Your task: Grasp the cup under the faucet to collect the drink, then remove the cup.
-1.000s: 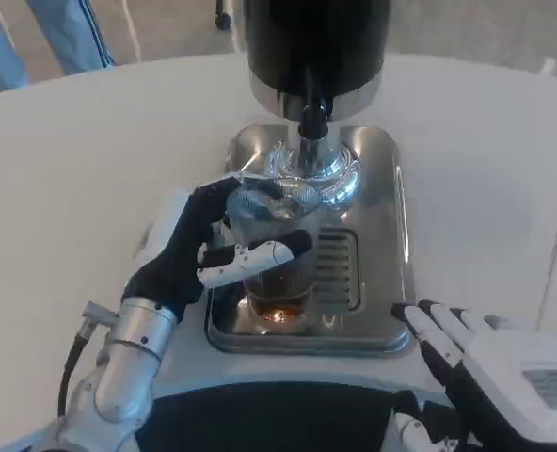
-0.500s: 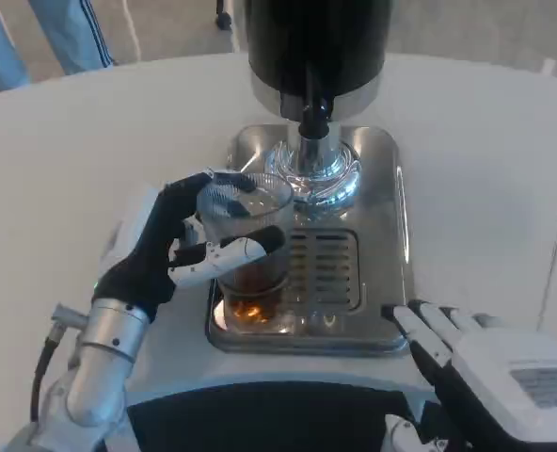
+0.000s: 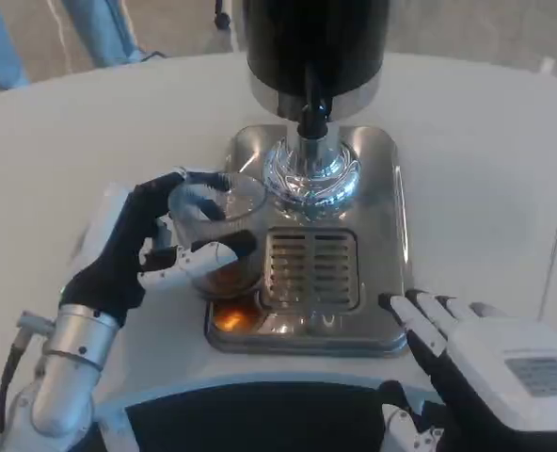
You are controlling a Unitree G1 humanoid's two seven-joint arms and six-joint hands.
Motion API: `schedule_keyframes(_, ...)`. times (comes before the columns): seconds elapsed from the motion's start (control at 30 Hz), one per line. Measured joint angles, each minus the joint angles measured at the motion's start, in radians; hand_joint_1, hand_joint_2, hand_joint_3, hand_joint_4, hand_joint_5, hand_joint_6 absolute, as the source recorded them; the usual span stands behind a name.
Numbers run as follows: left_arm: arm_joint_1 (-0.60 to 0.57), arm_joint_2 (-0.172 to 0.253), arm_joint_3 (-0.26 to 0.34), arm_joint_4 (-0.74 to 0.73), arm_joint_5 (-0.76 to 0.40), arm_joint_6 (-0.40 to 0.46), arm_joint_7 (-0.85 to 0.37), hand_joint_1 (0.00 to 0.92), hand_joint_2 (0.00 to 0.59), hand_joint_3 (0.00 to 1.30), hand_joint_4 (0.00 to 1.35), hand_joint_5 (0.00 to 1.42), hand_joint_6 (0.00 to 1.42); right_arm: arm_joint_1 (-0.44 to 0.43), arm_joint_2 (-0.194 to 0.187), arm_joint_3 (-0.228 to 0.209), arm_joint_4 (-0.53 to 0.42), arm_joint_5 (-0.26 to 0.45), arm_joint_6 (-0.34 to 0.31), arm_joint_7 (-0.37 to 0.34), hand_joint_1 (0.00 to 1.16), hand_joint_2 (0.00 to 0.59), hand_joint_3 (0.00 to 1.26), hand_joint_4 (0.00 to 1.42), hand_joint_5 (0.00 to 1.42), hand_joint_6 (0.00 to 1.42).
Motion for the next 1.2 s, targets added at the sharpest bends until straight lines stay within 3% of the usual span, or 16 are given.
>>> schedule_keyframes(0.67,0.090,0.049,0.058,-0.090,-0.031,-0.021,-0.029,0.558,0.036,0.96,1.11,1.37,1.42,-0.066,-0.012,-0.003,0.054,0.011,0.005,-0.003,0.17,0.582,0.03,0.00,0.00,0.00)
schedule_keyframes(1.2,0.242,0.061,0.111,-0.326,-0.095,-0.022,-0.107,0.557,0.034,0.96,1.11,1.38,1.42,-0.114,-0.017,0.016,0.062,0.008,0.007,-0.017,0.18,0.586,0.02,0.00,0.00,0.00)
